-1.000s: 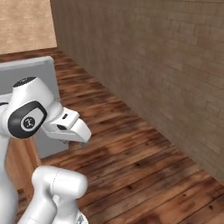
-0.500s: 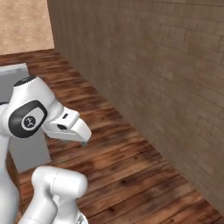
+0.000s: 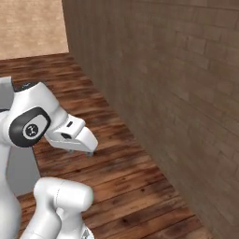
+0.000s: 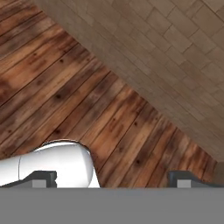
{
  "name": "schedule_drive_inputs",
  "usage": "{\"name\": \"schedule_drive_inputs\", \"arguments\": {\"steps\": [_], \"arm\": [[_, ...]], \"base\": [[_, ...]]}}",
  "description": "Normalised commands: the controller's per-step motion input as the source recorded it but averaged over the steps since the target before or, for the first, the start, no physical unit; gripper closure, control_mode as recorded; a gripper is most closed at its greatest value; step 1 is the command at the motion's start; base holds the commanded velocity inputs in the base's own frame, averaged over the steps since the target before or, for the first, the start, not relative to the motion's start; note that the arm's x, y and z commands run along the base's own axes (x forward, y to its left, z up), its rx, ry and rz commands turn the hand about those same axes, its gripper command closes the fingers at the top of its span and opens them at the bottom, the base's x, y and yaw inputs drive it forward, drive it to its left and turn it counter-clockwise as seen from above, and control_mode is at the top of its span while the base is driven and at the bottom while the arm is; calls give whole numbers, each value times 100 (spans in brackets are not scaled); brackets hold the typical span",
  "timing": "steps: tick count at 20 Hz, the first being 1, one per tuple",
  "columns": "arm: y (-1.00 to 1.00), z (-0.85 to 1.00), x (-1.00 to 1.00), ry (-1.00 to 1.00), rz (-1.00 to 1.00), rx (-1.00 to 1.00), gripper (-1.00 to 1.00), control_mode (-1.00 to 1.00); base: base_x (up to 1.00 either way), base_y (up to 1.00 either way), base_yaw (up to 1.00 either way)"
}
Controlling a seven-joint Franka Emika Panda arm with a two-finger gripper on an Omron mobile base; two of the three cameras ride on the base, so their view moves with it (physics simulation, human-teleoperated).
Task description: Move the oil and vinegar bottle and shaker from the cabinet to the dining counter.
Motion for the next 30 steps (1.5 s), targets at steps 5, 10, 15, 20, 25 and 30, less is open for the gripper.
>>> {"name": "schedule_drive_inputs", "arguments": {"steps": [5, 10, 15, 20, 25, 30], "arm": [[0, 0, 0, 0, 0, 0, -100, 100], [0, 0, 0, 0, 0, 0, -100, 100], [0, 0, 0, 0, 0, 0, -100, 100], [0, 0, 0, 0, 0, 0, -100, 100], [0, 0, 0, 0, 0, 0, -100, 100], [0, 0, 0, 0, 0, 0, -100, 100]], "base": [[81, -1, 43], [78, -3, 45], [82, -14, 31], [81, -22, 24], [73, -34, 17], [70, -42, 12]]}}
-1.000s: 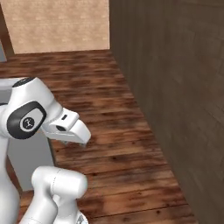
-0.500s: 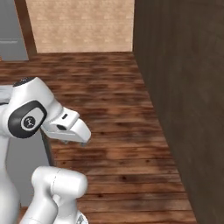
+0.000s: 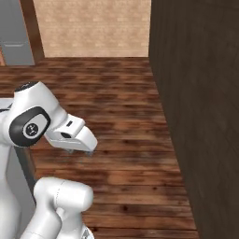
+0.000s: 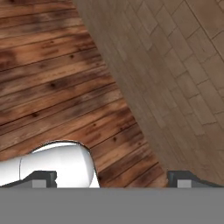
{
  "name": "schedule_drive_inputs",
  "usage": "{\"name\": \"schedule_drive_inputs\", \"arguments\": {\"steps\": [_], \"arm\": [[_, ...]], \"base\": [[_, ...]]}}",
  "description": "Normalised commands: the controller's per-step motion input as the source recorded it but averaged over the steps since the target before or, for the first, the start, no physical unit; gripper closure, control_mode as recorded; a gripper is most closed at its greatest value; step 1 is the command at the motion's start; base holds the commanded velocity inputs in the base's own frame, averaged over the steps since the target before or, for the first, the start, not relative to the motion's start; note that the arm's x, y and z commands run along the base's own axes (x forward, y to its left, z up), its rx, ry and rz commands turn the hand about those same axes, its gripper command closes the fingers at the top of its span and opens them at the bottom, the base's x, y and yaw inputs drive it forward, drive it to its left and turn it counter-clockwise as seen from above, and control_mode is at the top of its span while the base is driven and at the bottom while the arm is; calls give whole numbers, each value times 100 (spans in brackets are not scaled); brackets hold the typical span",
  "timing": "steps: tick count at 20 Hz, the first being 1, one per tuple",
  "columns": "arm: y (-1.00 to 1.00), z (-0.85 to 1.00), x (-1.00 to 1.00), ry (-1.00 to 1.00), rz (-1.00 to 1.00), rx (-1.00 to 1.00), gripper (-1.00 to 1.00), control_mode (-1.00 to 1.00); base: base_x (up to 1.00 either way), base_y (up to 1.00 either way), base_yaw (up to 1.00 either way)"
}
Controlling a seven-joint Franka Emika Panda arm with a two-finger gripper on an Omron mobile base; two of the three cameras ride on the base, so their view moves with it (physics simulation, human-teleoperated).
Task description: Move the oil and vinegar bottle and shaker from the cabinet to the dining counter.
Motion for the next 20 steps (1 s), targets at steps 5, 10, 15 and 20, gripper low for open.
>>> {"name": "schedule_drive_inputs", "arguments": {"steps": [5, 10, 15, 20], "arm": [[0, 0, 0, 0, 0, 0, -100, 100], [0, 0, 0, 0, 0, 0, -100, 100], [0, 0, 0, 0, 0, 0, -100, 100], [0, 0, 0, 0, 0, 0, -100, 100]], "base": [[74, -39, 12], [81, -34, 13], [81, -31, 17], [86, -27, 19]]}}
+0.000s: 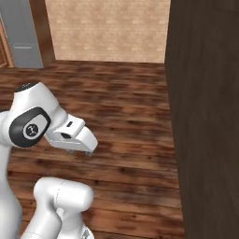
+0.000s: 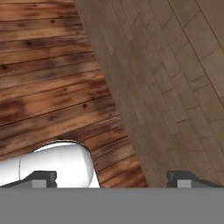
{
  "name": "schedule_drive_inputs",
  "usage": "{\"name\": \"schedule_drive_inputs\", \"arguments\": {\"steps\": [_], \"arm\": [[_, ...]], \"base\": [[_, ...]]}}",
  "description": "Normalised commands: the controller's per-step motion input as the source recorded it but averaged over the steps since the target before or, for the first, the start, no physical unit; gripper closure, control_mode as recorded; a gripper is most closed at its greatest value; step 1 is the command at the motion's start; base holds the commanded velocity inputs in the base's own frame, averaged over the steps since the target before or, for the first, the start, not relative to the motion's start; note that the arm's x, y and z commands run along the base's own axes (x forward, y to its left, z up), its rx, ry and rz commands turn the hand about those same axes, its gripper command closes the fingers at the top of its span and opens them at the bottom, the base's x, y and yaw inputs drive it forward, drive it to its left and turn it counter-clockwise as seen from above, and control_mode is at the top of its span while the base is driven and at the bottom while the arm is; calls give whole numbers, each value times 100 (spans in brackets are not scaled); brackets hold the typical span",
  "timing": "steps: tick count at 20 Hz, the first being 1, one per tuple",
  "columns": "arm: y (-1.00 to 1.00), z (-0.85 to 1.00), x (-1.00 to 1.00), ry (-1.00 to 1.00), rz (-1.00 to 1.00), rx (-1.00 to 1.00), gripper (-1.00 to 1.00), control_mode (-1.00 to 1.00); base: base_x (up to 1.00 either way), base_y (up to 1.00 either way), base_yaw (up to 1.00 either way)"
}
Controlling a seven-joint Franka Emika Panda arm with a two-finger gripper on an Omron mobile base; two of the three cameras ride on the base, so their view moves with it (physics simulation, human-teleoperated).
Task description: Move the oil and vinegar bottle and shaker from the cabinet to the dining counter.
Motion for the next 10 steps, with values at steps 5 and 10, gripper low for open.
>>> {"name": "schedule_drive_inputs", "arguments": {"steps": [5, 10], "arm": [[0, 0, 0, 0, 0, 0, -100, 100], [0, 0, 0, 0, 0, 0, -100, 100]], "base": [[86, -23, 24], [86, -14, 33]]}}
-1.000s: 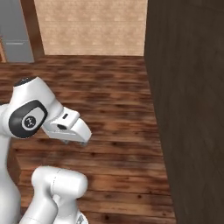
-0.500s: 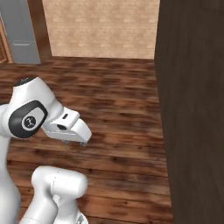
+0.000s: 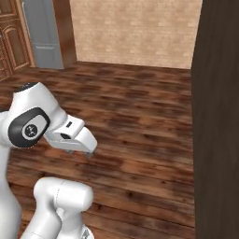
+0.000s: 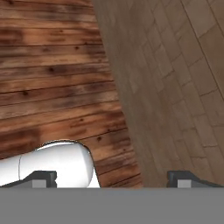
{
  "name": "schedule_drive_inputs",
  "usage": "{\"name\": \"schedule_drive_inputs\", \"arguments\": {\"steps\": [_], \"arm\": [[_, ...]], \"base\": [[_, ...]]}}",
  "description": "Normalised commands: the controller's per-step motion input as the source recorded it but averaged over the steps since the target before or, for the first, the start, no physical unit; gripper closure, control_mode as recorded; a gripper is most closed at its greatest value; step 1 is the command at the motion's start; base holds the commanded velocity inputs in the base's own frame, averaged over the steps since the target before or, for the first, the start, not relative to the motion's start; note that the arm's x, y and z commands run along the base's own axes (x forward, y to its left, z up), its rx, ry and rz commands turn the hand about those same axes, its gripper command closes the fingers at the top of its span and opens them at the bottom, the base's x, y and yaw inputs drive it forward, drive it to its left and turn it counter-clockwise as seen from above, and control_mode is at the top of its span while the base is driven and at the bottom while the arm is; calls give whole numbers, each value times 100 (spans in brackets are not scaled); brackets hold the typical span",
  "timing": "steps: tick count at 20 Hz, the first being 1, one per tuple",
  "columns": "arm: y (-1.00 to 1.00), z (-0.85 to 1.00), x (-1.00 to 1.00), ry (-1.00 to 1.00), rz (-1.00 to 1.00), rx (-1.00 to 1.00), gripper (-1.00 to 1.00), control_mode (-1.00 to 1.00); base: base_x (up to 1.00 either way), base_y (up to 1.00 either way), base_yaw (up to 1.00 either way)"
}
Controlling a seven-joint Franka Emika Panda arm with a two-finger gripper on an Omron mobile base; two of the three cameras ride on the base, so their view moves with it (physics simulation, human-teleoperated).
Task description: Move the oil and vinegar bottle and shaker from the cabinet to the dining counter.
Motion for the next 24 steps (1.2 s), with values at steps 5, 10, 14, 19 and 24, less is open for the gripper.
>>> {"name": "schedule_drive_inputs", "arguments": {"steps": [5, 10, 14, 19, 24], "arm": [[0, 0, 0, 0, 0, 0, -100, 100], [0, 0, 0, 0, 0, 0, -100, 100], [0, 0, 0, 0, 0, 0, -100, 100], [0, 0, 0, 0, 0, 0, -100, 100], [0, 0, 0, 0, 0, 0, -100, 100]], "base": [[85, -12, 34], [85, -10, 36], [84, -6, 37], [82, -5, 40], [79, -1, 44]]}}
